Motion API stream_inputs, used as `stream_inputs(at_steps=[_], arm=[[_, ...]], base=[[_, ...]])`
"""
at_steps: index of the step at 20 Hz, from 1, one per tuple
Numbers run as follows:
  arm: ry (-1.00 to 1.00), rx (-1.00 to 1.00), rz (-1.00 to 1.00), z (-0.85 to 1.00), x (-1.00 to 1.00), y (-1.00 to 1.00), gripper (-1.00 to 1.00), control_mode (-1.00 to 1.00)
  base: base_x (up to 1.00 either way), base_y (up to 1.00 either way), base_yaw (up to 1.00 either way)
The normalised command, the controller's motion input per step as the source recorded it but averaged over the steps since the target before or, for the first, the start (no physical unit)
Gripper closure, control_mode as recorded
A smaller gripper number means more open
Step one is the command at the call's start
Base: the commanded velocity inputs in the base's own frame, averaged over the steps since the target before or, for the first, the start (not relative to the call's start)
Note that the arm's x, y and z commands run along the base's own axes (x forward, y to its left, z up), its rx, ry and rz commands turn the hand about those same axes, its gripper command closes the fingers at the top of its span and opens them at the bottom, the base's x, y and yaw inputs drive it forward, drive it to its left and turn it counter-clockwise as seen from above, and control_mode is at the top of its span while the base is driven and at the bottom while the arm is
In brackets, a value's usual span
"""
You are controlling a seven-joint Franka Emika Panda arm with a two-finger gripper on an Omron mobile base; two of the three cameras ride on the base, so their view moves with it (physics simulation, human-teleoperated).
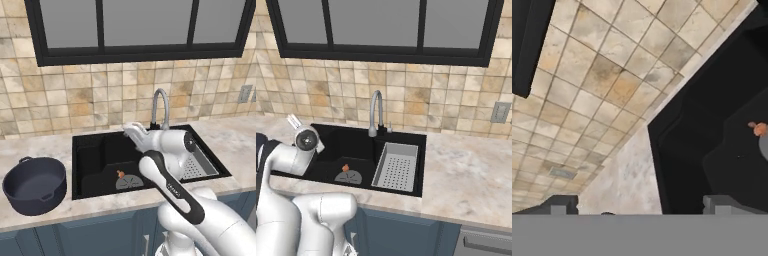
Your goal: Dump the mushroom from the pot into the sink. Then turn on the water and wash the mushroom. Then turn off the water and put the mushroom back in the pot.
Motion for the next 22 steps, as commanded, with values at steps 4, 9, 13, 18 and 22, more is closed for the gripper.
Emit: stream_inputs(at_steps=[4,9,13,18,22], arm=[[0.00,0.18,0.00,0.34,0.00,-0.56,-1.00,-1.00],[0.00,0.26,0.00,0.28,0.00,-0.64,-1.00,-1.00],[0.01,0.25,0.00,0.15,0.00,-0.52,-1.00,-1.00],[0.14,0.30,0.00,0.35,0.00,-0.48,-1.00,-1.00],[0.27,0.32,0.00,0.52,0.00,-0.45,-1.00,-1.00]], base=[[0.00,0.00,0.00],[0.00,0.00,0.00],[0.00,0.00,0.00],[0.00,0.00,0.00],[0.00,0.00,0.00]])
